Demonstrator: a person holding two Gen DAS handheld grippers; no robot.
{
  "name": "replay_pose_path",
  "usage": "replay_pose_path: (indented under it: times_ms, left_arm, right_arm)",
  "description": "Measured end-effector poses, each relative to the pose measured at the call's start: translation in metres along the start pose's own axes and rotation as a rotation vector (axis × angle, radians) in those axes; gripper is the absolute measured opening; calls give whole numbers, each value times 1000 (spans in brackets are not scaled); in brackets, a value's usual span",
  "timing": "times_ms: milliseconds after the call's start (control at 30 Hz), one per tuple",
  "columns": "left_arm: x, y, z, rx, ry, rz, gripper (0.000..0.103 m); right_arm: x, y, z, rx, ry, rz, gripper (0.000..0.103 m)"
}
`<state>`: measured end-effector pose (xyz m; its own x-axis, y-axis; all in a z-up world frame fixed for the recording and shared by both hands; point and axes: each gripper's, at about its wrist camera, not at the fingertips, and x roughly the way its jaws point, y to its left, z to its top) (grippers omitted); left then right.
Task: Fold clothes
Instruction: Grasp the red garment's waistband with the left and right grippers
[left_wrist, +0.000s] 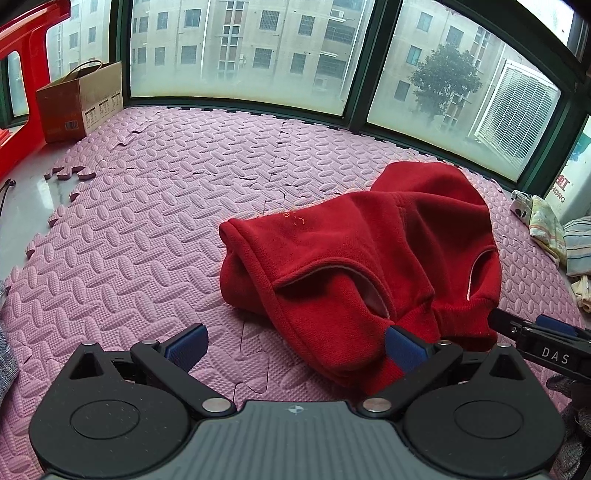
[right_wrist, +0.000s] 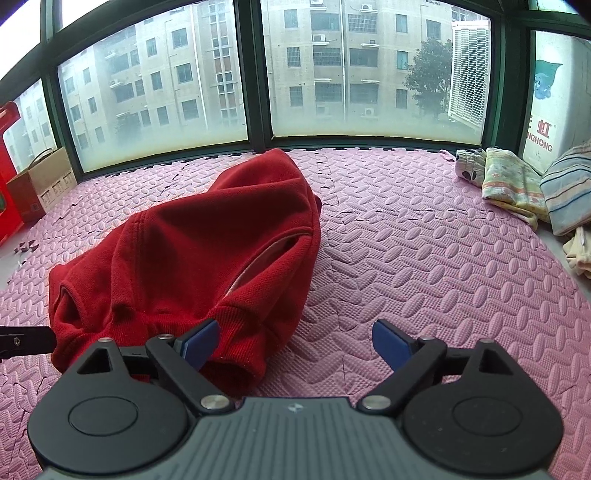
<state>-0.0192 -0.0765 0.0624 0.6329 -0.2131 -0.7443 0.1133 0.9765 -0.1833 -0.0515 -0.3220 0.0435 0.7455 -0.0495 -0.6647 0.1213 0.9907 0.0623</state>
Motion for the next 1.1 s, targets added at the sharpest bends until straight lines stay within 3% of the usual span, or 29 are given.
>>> replay_pose_path:
  times_ms: [133, 233, 433, 733, 933, 1000, 1100]
  left_arm:
    - [2, 2, 4, -21, -2, 5, 103]
    - [4, 6, 5, -46, -8, 2, 97]
    - [12, 16, 4, -101, 19, -42, 88]
    - [19, 30, 7, -227, 37, -145, 80]
    - [28, 32, 10, -247, 52, -178, 64]
    - [31, 33, 9, -250, 59, -187, 54]
    - [34, 34, 8, -238, 61, -183, 43]
  right_arm:
    - [5, 0, 3, 5, 5, 17, 89]
    - [7, -1, 4, 13, 12, 34, 86]
    - [18, -5, 3, 31, 51, 72, 82]
    - [24, -21, 9, 166, 64, 162, 77]
    - [38, -27, 8, 247, 103, 192, 70]
    - [40, -29, 6, 270, 112, 208, 67]
    - [41, -32, 3, 289, 116, 237, 53]
